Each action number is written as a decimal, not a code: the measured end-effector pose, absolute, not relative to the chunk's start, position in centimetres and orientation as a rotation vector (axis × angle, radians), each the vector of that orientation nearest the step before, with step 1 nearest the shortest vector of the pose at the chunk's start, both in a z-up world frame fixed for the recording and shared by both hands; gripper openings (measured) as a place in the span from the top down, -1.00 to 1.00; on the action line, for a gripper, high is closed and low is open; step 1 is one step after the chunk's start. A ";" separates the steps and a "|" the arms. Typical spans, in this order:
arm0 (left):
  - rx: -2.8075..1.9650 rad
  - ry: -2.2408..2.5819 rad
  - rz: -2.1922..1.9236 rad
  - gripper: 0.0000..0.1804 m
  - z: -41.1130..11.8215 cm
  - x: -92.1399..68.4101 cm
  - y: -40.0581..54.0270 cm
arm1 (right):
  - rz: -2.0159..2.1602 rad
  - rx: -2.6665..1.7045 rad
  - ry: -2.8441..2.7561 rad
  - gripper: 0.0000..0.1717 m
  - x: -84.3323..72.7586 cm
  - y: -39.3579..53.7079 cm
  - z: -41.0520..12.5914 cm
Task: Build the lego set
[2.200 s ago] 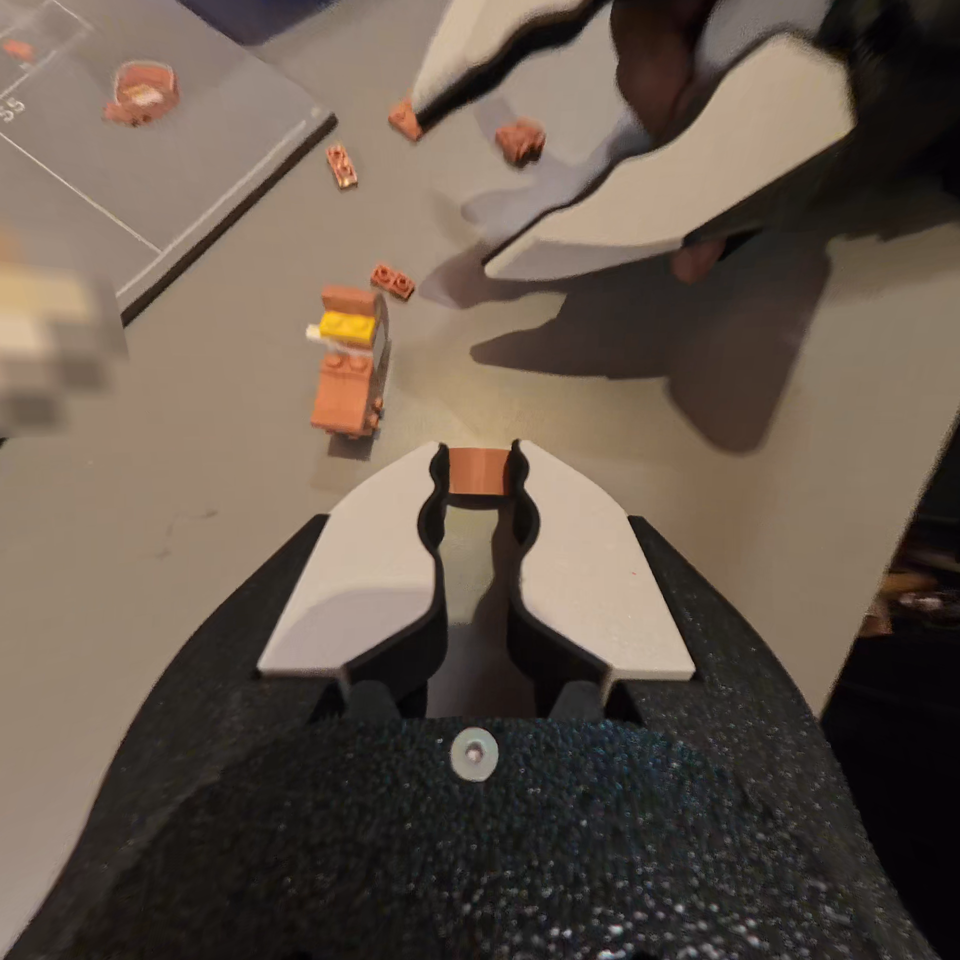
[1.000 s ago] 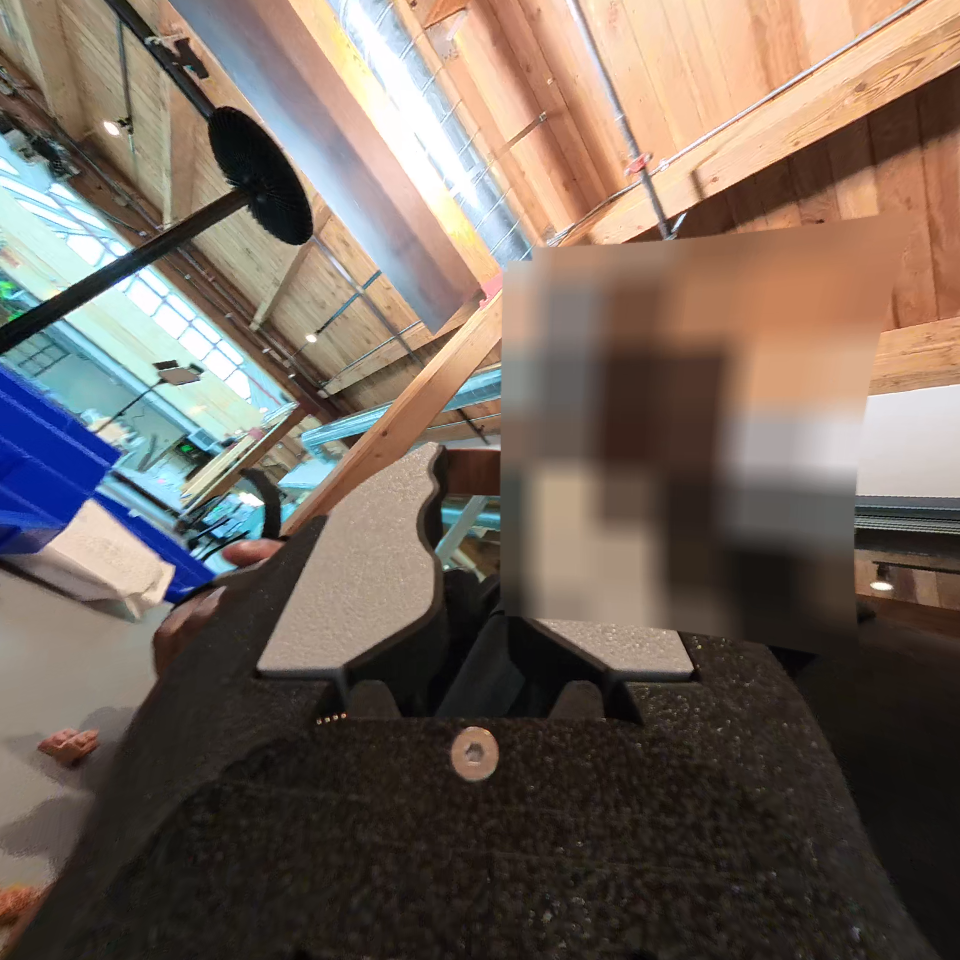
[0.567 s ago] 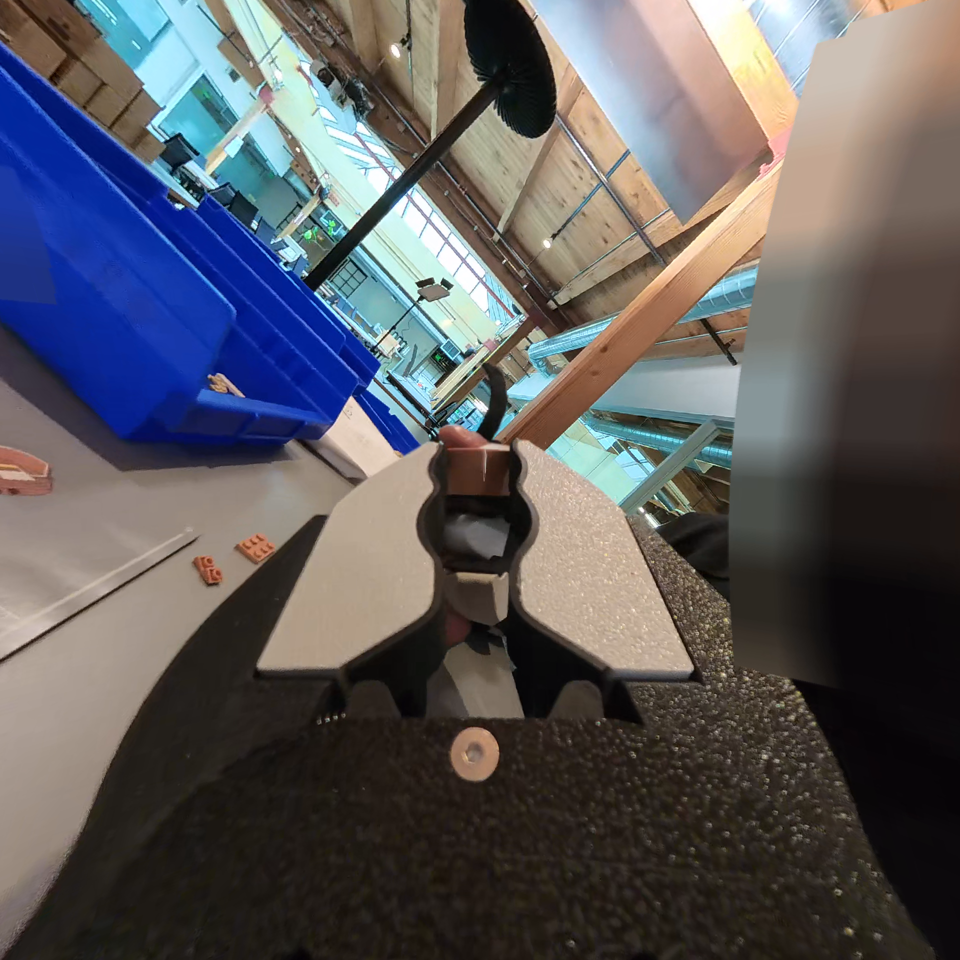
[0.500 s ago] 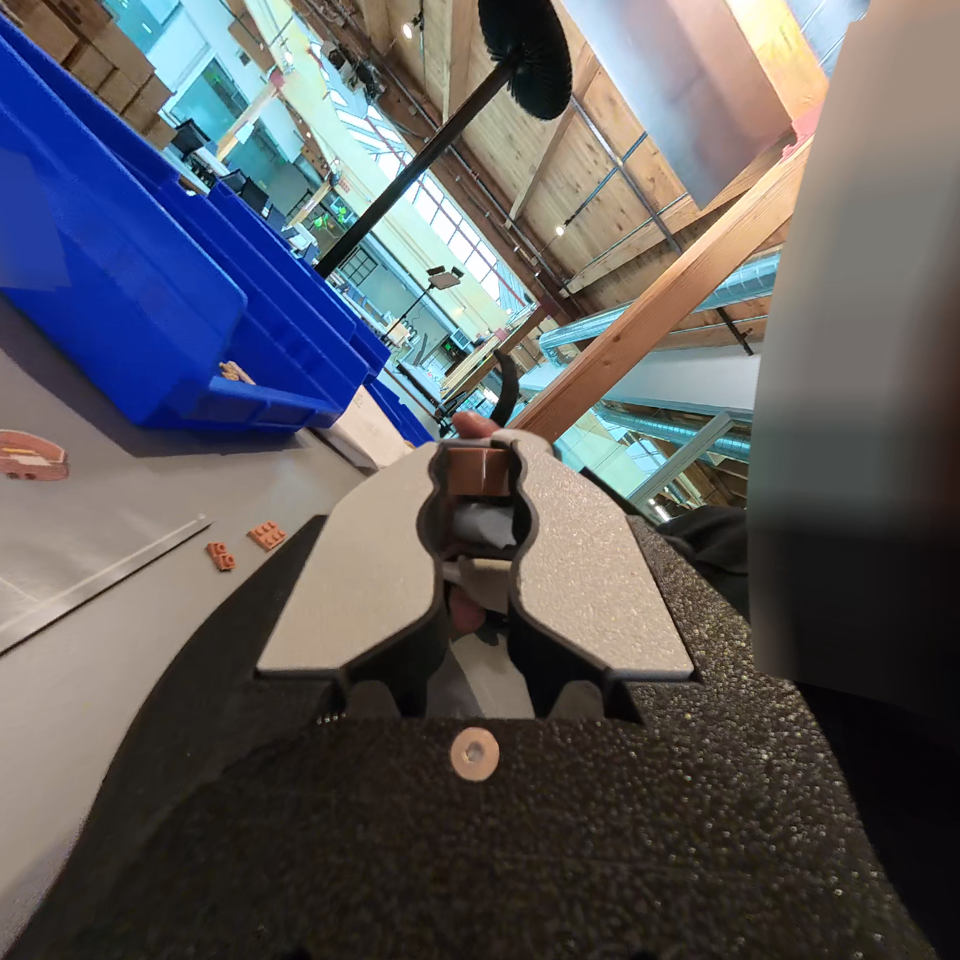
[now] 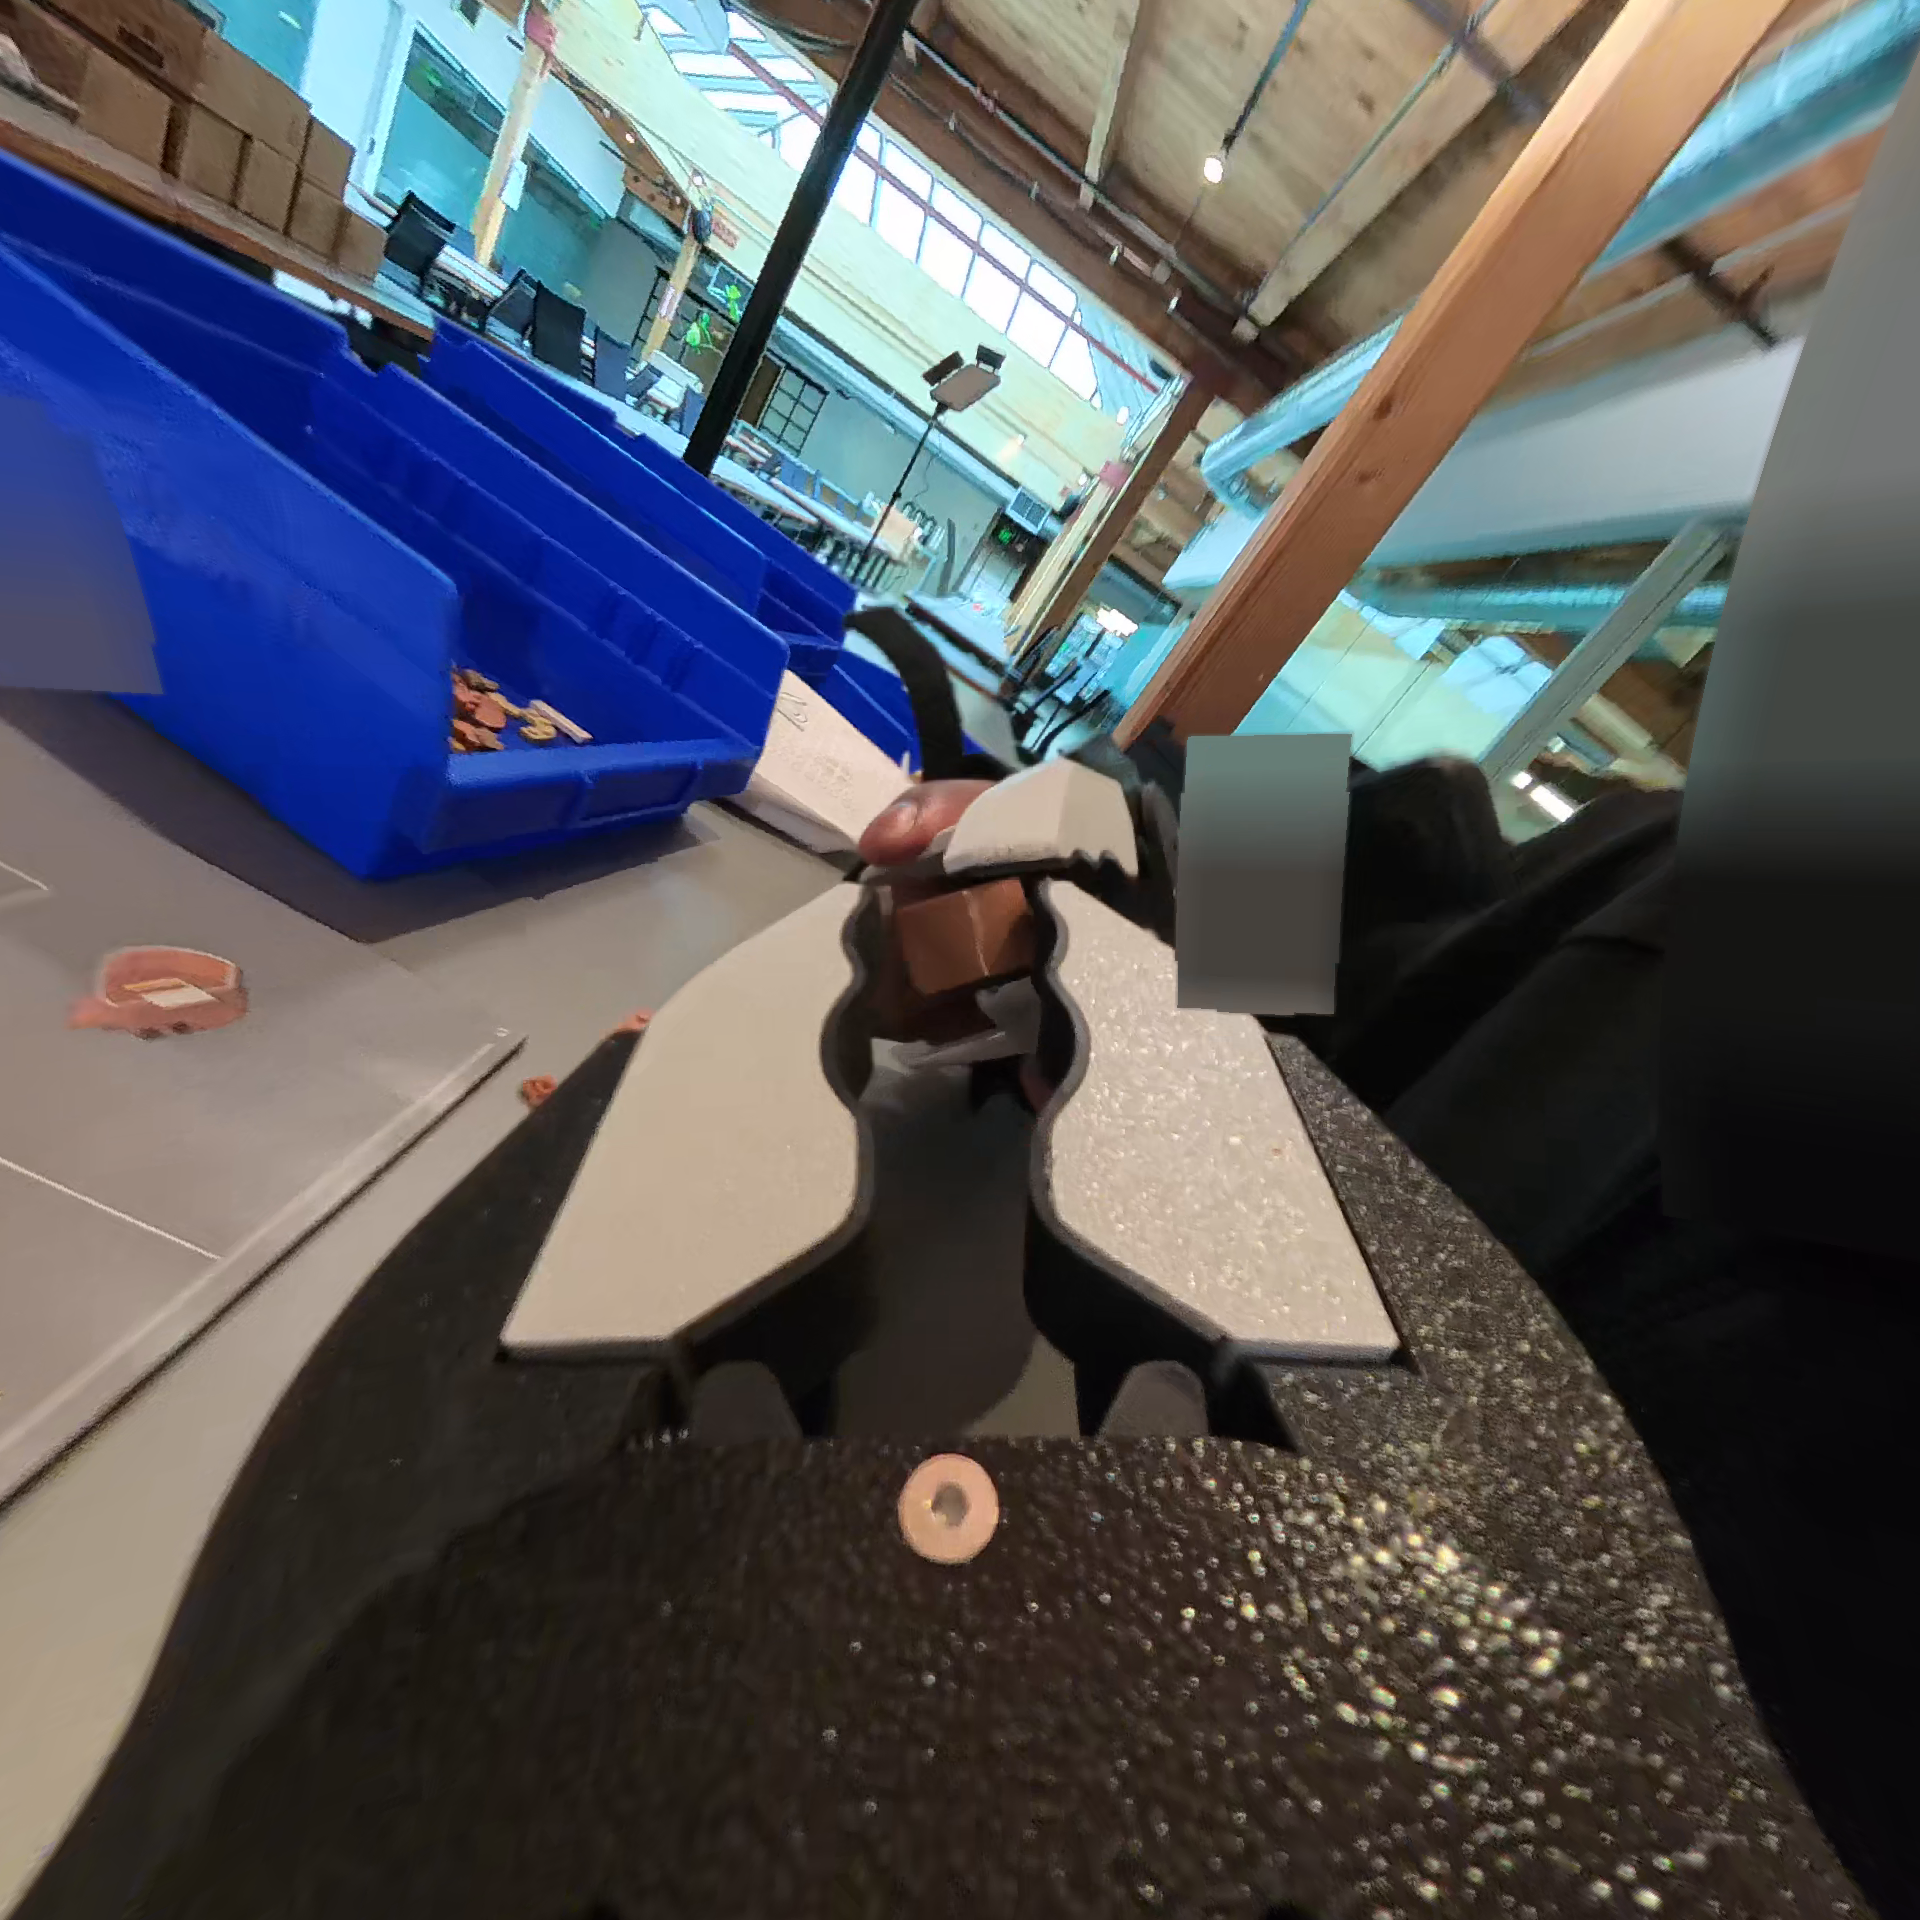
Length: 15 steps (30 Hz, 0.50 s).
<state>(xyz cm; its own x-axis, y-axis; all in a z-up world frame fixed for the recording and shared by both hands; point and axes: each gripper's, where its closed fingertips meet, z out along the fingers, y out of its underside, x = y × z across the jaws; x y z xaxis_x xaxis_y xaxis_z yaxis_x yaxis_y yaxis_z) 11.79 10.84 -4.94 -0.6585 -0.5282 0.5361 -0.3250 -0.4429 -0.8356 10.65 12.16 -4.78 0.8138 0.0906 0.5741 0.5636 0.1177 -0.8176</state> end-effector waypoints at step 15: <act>-0.939 1.742 -2.131 0.73 -4.8 10.5 9.3 | 0.676 -1.332 -0.200 0.81 10.4 10.0 -3.2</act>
<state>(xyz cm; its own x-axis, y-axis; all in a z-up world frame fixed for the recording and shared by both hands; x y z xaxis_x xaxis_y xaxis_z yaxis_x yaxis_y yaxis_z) 10.55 9.29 -4.84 -0.7670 -0.5514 0.3282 -0.2121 -0.2649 -0.9407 10.41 10.03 -3.21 0.7950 0.5575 -0.2391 -0.3380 0.0799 -0.9377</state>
